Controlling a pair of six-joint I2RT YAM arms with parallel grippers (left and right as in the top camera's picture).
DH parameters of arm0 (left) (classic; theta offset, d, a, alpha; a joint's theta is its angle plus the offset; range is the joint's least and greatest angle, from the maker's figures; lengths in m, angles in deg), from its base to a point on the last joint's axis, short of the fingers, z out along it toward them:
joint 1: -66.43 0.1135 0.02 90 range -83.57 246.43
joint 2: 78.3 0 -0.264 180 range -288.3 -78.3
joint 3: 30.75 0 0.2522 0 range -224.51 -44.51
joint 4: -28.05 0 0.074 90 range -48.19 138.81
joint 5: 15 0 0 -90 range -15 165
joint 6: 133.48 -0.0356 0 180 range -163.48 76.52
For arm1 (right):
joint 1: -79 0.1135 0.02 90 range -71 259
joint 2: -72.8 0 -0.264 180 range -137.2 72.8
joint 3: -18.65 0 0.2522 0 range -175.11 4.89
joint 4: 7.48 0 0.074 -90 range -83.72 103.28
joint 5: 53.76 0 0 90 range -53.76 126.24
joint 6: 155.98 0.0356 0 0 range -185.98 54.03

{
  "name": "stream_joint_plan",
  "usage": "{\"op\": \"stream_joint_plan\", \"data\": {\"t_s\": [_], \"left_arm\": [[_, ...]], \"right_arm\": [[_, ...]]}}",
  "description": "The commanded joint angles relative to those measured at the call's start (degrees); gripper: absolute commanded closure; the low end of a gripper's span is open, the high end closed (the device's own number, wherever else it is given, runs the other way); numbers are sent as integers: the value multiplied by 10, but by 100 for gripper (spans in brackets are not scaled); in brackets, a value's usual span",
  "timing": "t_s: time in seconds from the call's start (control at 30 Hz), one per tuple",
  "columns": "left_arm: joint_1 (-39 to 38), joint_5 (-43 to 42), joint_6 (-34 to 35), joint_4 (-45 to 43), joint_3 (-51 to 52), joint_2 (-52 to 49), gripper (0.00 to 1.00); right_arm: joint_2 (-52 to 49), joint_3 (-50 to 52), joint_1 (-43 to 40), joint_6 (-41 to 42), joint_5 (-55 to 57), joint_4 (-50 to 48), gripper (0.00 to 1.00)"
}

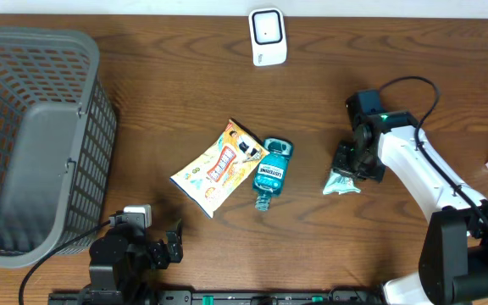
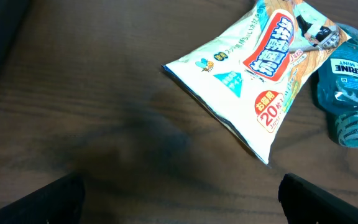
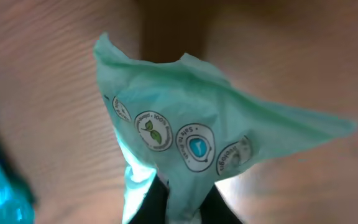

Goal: Scan the item barcode

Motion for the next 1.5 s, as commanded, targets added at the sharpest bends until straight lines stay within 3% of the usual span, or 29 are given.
{"op": "stream_joint_plan", "data": {"t_s": [0.0,0.07,0.1,0.17,0.43,0.6,0.73,0.77,0.8,0.83,0.87,1.0,1.47], "left_arm": [[0,6,1,19,1,0,1],[0,6,1,19,1,0,1],[0,5,1,19,1,0,1],[0,5,1,19,1,0,1],[0,5,1,19,1,0,1],[0,5,1,19,1,0,1],[0,5,1,19,1,0,1],[0,5,1,19,1,0,1],[0,5,1,19,1,0,1],[0,6,1,19,1,0,1],[0,5,1,19,1,0,1],[0,5,1,19,1,0,1],[0,5,1,19,1,0,1]], "right_arm": [[3,0,6,-255,-115,-10,68],[3,0,6,-278,-123,-7,49],[3,0,6,-278,-122,-6,17],[3,0,6,-277,-112,-9,5],[5,-8,20,-271,-106,-13,1],[12,-36,65,-181,-14,-1,1],[12,-44,95,-172,-9,-21,1],[12,-44,100,-179,-6,-23,16],[12,-44,104,-185,-3,-22,66],[12,-44,105,-179,-3,-20,88],[12,-44,105,-162,0,-19,99],[12,-42,102,-100,29,-22,99],[-29,-28,103,-9,125,2,99]]}}
